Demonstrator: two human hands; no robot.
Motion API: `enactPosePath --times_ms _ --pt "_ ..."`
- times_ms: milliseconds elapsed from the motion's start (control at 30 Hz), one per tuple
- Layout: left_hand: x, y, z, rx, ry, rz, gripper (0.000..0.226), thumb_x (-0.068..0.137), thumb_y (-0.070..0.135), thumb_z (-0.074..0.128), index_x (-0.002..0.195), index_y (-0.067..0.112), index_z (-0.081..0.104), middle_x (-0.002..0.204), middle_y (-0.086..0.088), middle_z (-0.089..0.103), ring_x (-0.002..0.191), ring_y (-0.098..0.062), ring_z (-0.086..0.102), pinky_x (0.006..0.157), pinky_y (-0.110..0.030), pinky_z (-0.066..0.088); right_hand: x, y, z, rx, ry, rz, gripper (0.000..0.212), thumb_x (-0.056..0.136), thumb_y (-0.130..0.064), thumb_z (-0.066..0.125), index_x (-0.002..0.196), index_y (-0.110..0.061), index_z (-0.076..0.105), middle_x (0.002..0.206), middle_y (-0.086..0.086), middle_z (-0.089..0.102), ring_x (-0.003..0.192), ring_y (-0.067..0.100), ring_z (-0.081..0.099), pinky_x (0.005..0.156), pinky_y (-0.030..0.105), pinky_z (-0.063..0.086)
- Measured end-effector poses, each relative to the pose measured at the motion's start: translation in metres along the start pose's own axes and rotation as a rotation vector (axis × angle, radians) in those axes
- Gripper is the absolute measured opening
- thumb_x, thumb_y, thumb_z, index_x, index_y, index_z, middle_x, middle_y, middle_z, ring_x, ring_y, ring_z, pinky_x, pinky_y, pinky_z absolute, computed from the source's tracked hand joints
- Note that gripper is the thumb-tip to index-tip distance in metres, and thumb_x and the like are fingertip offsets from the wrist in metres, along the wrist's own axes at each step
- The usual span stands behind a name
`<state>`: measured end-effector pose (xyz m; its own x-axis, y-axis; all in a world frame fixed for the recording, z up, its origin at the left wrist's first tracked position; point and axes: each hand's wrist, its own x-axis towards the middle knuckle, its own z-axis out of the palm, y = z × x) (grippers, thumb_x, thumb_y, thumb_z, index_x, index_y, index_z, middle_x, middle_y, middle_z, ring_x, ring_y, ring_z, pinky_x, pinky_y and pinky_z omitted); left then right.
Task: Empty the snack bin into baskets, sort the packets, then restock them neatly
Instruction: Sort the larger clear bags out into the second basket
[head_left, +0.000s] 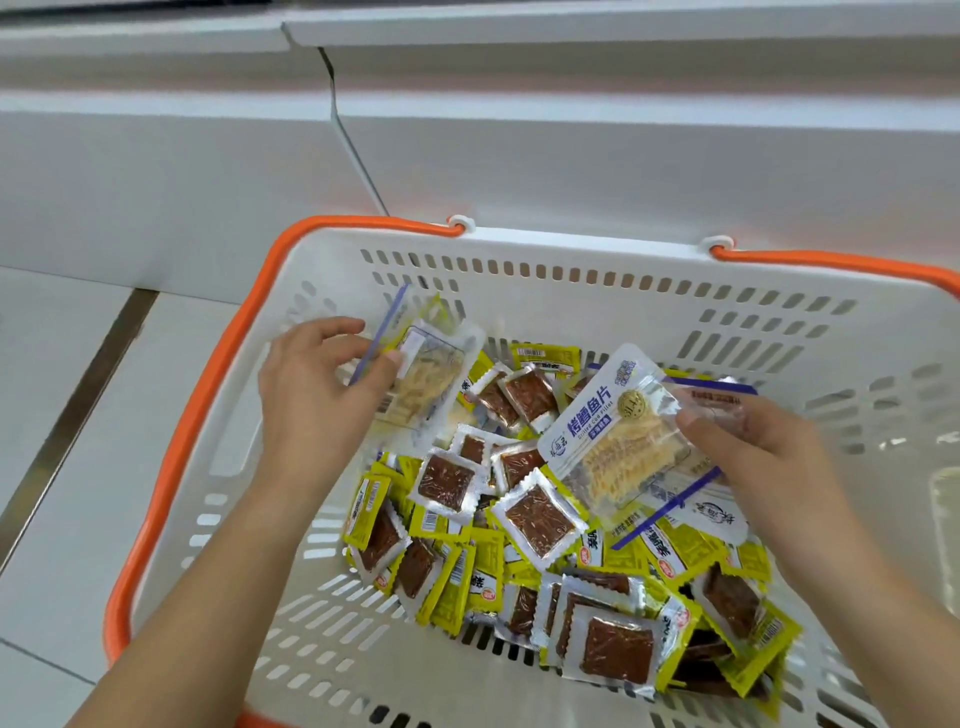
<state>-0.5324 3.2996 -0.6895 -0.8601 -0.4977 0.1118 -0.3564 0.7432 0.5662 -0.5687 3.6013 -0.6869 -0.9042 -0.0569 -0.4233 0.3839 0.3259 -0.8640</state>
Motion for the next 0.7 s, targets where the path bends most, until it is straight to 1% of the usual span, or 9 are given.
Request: enactPosePath --times_ms 133,200,267,300,367,467,567,633,700 --pt "-0.01 0.001 0.004 -0.009 -0.086 -0.025 0.035 0.087 0.046 0.061 0.093 0.015 0.077 0.112 0.007 0.066 0.111 -0.015 0.056 0.097 -0.035 0.043 0.0 0.0 0.0 0.0 0.014 0.008 0.012 0.089 -0.029 0.063 0.087 -0.017 0.067 0.084 0.009 0.073 0.084 0.03 0.068 0.086 0.052 0.051" --pt "-0.01 0.002 0.005 0.16 -0.092 0.113 0.037 0.092 0.044 0.054 0.091 0.015 0.078 0.112 -0.001 0.07 0.106 -0.022 0.061 0.094 -0.037 0.045 0.001 0.0 0.0 0.022 0.013 0.013 0.008 0.09 -0.026 0.062 0.087 -0.021 0.068 0.081 0.002 0.074 0.083 0.023 0.069 0.086 0.049 0.051" --pt "-0.012 0.004 0.007 0.293 -0.001 0.265 0.033 0.092 0.038 0.051 0.093 0.017 0.077 0.112 -0.003 0.071 0.102 -0.027 0.064 0.091 -0.04 0.045 0.002 0.001 0.0 0.027 0.014 0.018 0.009 0.09 -0.027 0.062 0.087 -0.021 0.068 0.081 0.001 0.074 0.083 0.023 0.069 0.087 0.05 0.052" --pt "-0.013 0.006 0.006 0.249 0.037 0.257 0.029 0.093 0.035 0.053 0.096 0.019 0.077 0.11 0.0 0.071 0.1 -0.025 0.064 0.089 -0.038 0.046 0.003 0.002 0.0 0.026 0.012 0.019 0.009 0.09 -0.027 0.062 0.087 -0.021 0.068 0.081 0.0 0.074 0.082 0.023 0.07 0.087 0.05 0.052" --pt "-0.014 0.012 0.004 -0.082 0.028 0.103 0.019 0.095 0.029 0.057 0.098 0.023 0.075 0.095 0.013 0.072 0.09 -0.012 0.065 0.08 -0.027 0.048 0.002 0.001 0.0 0.054 -0.003 0.022 0.009 0.091 -0.025 0.061 0.088 -0.024 0.07 0.081 -0.003 0.075 0.081 0.019 0.071 0.085 0.047 0.053" --pt "-0.018 0.024 0.008 -0.594 -0.27 -0.104 0.017 0.092 0.025 0.061 0.081 0.02 0.073 0.067 0.003 0.067 0.064 -0.008 0.058 0.062 -0.017 0.045 0.001 0.001 0.0 0.184 -0.057 0.099 0.027 0.091 -0.022 0.061 0.067 -0.028 0.072 0.074 -0.009 0.074 0.067 0.005 0.069 0.07 0.031 0.049" --pt "-0.033 0.033 0.032 -0.541 -0.523 -0.052 0.026 0.088 0.033 0.064 0.071 0.014 0.068 0.06 -0.006 0.06 0.055 -0.009 0.052 0.055 -0.019 0.042 0.001 0.001 0.003 0.262 -0.134 0.23 0.025 0.088 -0.03 0.064 0.065 -0.026 0.076 0.071 -0.008 0.073 0.068 0.007 0.066 0.075 0.03 0.047" --pt "-0.046 0.037 0.051 -0.427 -0.606 -0.001 0.027 0.089 0.033 0.064 0.065 0.021 0.065 0.056 0.004 0.059 0.05 -0.005 0.05 0.053 -0.02 0.04 -0.001 0.005 0.009 0.208 -0.201 0.266 0.026 0.087 -0.036 0.062 0.068 -0.025 0.076 0.073 -0.011 0.073 0.074 0.005 0.067 0.083 0.031 0.045" --pt "-0.057 0.038 0.065 -0.325 -0.636 0.028 0.033 0.09 0.037 0.061 0.059 0.028 0.057 0.05 0.012 0.054 0.047 -0.004 0.045 0.05 -0.02 0.036 -0.005 0.008 0.015 0.129 -0.274 0.267 0.024 0.084 -0.046 0.061 0.079 -0.026 0.073 0.078 -0.018 0.072 0.077 -0.005 0.065 0.081 0.027 0.043"
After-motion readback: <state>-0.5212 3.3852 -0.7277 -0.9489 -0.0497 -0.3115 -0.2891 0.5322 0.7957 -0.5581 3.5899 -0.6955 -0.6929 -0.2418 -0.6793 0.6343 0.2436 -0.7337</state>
